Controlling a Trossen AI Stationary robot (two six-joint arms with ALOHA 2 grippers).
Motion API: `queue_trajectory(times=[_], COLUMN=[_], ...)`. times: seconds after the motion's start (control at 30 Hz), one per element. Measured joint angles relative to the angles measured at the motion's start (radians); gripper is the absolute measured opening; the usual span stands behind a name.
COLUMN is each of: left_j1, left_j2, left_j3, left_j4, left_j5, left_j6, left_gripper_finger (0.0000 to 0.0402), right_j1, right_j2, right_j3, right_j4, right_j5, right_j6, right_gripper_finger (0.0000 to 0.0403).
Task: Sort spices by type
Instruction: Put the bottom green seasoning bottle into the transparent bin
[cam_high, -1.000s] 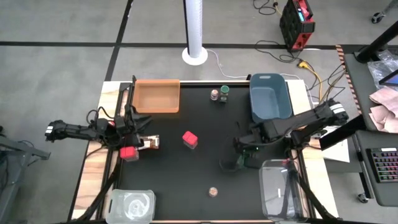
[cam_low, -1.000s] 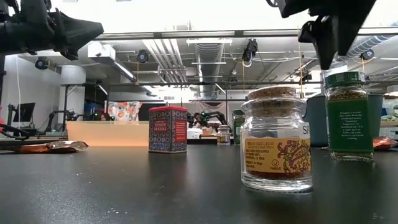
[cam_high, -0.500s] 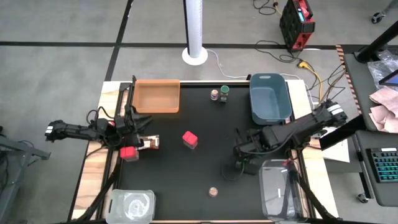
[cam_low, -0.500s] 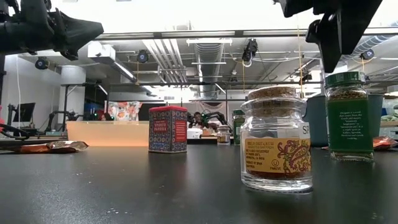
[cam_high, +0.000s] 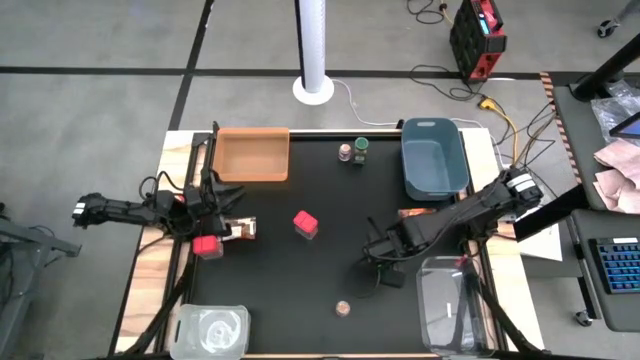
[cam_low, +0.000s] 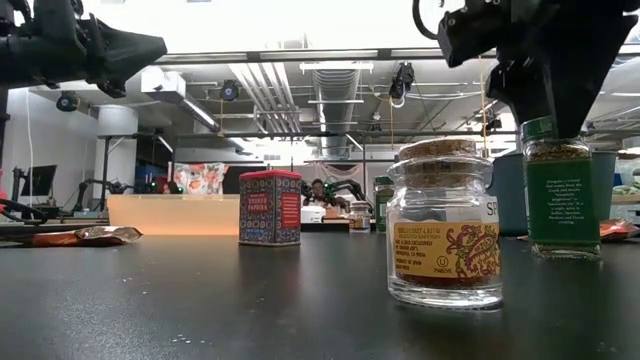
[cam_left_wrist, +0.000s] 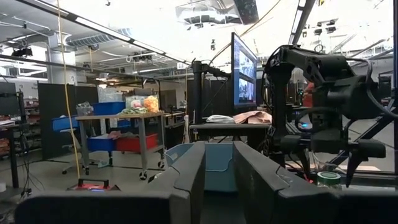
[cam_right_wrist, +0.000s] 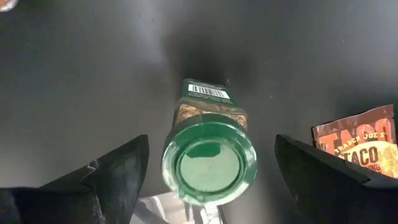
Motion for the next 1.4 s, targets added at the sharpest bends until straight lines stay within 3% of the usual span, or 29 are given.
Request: queue_trajectory(times=[0.2, 0.4, 0.77, 1.03, 1.23, 1.4], left_j1=[0.0, 0.0, 0.0, 0.0, 0.0, 0.0], left_j2=[0.0, 0.0, 0.0, 0.0, -0.001, -0.001], left_j3=[0.0, 0.0, 0.0, 0.0, 0.0, 0.0], left_j4=[0.0, 0.0, 0.001, 0.033, 0.09, 0.11], left_j5=[0.0, 0.0, 0.0, 0.0, 0.0, 0.0], left_j6=[0.0, -0.003, -0.007, 0.009, 0.022, 0.036], left_gripper_finger=[0.0066, 0.0066, 0.0066, 0.0066, 0.0066, 0.0066], right_j1=[-0.002, -0.007, -0.015, -0.081, -0.063, 0.064], right_j2=[0.004, -0.005, -0.009, -0.072, -0.203, -0.302], right_j3=[0.001, 0.002, 0.01, 0.21, 0.283, 0.269], right_j4=[0.002, 0.006, -0.011, -0.192, -0.237, -0.265], right_j5=[-0.002, -0.027, -0.045, -0.038, -0.037, -0.012], right_j6=[0.011, 0.054, 0.08, 0.177, 0.406, 0.677], right_gripper_finger=[0.0293, 0.0197, 0.0194, 0.0194, 0.0194, 0.0194])
